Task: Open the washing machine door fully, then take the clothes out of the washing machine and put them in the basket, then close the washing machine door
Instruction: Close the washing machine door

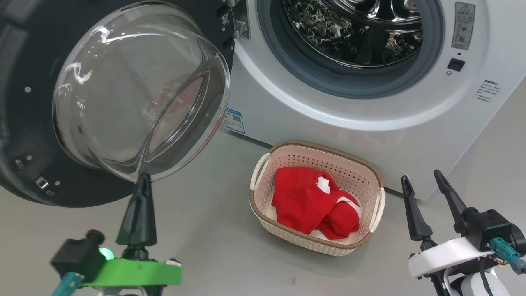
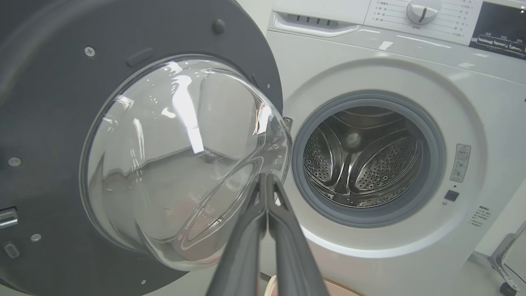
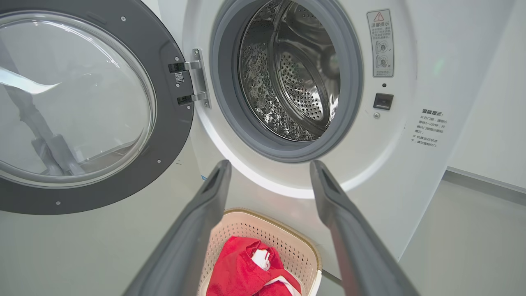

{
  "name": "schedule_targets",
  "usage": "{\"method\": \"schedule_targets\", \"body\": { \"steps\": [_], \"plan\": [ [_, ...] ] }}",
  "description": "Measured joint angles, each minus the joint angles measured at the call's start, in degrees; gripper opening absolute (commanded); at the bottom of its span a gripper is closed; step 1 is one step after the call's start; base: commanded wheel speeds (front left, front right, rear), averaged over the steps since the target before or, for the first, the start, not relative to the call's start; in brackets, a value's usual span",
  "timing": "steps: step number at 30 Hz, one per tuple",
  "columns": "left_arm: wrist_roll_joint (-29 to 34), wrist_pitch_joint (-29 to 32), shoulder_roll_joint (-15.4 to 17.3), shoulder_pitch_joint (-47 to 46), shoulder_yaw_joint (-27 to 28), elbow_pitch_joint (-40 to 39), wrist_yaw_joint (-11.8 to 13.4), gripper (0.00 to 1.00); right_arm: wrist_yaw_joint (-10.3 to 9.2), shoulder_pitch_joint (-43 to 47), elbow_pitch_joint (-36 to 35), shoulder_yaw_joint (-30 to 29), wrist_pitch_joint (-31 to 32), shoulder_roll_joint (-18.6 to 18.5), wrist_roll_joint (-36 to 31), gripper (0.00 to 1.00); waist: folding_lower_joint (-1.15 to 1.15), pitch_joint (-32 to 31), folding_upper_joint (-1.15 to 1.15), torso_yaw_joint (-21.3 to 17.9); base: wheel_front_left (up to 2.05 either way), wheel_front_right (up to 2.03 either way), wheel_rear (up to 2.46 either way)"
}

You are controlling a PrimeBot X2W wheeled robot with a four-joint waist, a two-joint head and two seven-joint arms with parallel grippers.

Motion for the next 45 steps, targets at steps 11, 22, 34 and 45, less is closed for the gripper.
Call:
{"method": "schedule_targets", "body": {
  "steps": [11, 22, 34, 45],
  "plan": [
    [-29.56, -0.33, -0.13, -0.42, 5.12, -12.24, -5.57, 0.0, -0.43, 0.01, -0.56, -0.21, 0.46, -0.31, -0.01, 1.0, 0.0, 0.04, 0.0, 0.67, 0.0, 0.0, 0.0],
    [-37.97, -0.66, -0.58, -5.41, 25.14, -17.74, -6.78, 0.0, -0.68, 0.03, -1.4, -0.67, 0.78, -0.75, -0.01, 1.0, 0.0, 0.55, 0.0, 1.14, 0.0, 0.0, 0.0],
    [-52.65, 1.13, 4.23, -11.74, 37.91, -8.21, -4.46, 0.0, -0.68, 0.14, -2.72, -0.82, 1.69, -1.33, -0.01, 1.0, 0.0, 1.47, 0.0, 0.98, 0.0, 0.0, 0.0],
    [-57.44, 11.72, 12.05, -15.49, 38.18, 5.97, 2.37, 0.0, -0.35, 0.15, -3.67, -0.6, 2.8, -2.38, -0.01, 1.0, 0.0, 3.08, 0.0, 0.38, 0.0, 0.0, 0.0]
  ]
}}
